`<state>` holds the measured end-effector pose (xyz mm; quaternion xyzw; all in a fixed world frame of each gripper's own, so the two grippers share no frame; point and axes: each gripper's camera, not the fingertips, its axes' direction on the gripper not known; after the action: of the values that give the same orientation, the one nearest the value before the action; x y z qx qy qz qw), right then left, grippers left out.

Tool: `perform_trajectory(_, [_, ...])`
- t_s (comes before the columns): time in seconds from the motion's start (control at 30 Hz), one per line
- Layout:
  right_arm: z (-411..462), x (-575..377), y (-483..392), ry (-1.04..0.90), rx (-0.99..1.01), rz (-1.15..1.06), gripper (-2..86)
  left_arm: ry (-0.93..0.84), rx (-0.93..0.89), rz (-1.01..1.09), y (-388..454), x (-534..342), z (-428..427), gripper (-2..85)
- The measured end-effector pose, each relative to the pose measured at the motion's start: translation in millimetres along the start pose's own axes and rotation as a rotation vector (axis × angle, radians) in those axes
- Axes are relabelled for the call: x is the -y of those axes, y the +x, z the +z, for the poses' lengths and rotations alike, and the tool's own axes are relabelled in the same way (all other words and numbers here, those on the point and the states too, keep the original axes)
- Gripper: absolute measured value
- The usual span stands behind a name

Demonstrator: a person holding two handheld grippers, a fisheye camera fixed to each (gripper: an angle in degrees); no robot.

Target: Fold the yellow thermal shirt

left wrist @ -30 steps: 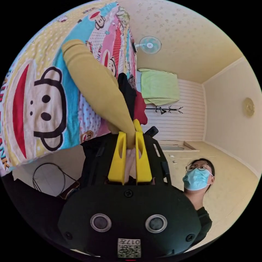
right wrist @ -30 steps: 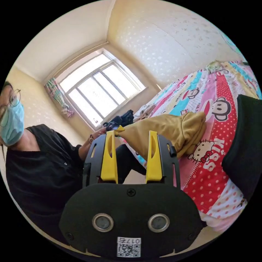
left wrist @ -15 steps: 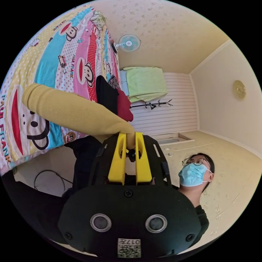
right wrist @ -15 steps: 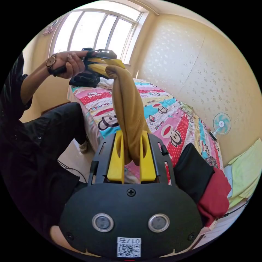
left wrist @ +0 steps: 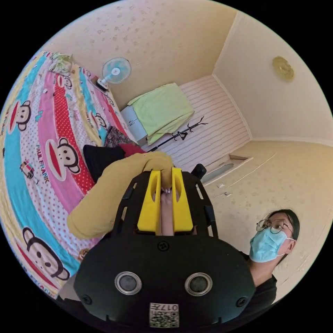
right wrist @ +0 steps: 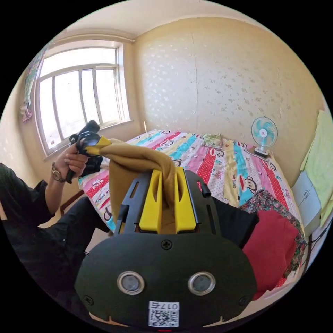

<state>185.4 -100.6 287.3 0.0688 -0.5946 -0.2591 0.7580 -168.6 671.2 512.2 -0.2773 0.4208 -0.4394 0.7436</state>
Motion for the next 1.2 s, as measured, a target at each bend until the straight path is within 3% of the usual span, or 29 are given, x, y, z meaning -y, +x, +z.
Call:
perform_trajectory(0.17, [-39.0, 6.9, 40.7, 0.051, -0.183, -0.047, 6.7, -0.019, -0.033, 0.073, 1.7, 23.2, 66.5, 5.4])
perform_trajectory(0.33, [10.2, -67.4, 106.3, -0.188, -0.251, 0.101, 7.4, -0.075, 0.006, -0.086, -86.4, 0.9, 140.6, 6.0])
perform_trajectory(0.4, [41.6, -115.8, 127.6, -0.349, -0.266, 0.211, 8.0, -0.235, 0.163, -0.172, -141.0, -37.4, 190.9, 6.9])
perform_trajectory(0.47, [72.5, -170.9, 141.4, -0.520, -0.268, 0.347, 8.9, -0.394, 0.195, -0.262, -175.9, -75.1, 222.5, 7.6])
perform_trajectory(0.53, [75.6, -221.7, 133.9, -0.434, -0.242, 0.435, 9.4, -0.469, 0.179, -0.315, -195.1, -109.4, 235.2, 7.7])
perform_trajectory(0.73, [66.7, -229.7, 143.4, -0.323, -0.231, 0.652, 9.3, -0.447, 0.181, -0.359, -201.9, -139.5, 197.5, 4.3])
perform_trajectory(0.93, [103.2, -209.7, 181.5, -0.457, -0.240, 0.714, 9.7, -0.373, 0.177, -0.352, -193.5, -143.7, 139.2, 2.7])
perform_trajectory(1.2, [129.6, -246.1, 177.7, -0.502, -0.184, 0.905, 12.1, -0.479, 0.561, -0.452, -199.1, -181.1, 43.3, -0.9])
